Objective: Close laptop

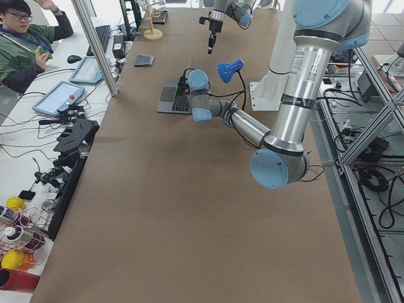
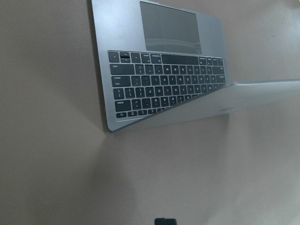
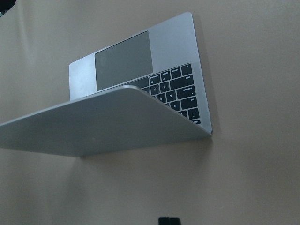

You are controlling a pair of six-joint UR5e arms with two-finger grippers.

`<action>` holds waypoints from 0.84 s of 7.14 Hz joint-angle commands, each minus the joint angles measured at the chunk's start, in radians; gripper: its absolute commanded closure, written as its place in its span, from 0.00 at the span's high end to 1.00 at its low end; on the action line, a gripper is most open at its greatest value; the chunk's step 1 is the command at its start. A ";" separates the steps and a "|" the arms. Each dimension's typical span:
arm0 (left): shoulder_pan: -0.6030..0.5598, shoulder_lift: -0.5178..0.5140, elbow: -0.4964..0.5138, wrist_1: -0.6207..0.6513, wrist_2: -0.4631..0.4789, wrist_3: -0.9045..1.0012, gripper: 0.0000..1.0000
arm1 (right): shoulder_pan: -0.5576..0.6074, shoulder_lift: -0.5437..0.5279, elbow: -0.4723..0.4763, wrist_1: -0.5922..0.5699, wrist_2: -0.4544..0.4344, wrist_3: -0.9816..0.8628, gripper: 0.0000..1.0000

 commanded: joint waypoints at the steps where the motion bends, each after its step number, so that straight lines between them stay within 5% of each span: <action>1: 0.031 -0.091 0.065 0.000 0.067 -0.046 0.00 | -0.008 0.063 -0.030 -0.063 -0.030 0.003 0.00; 6: 0.032 -0.131 0.087 0.008 0.105 -0.046 0.00 | 0.044 0.121 -0.106 -0.063 -0.062 -0.003 0.00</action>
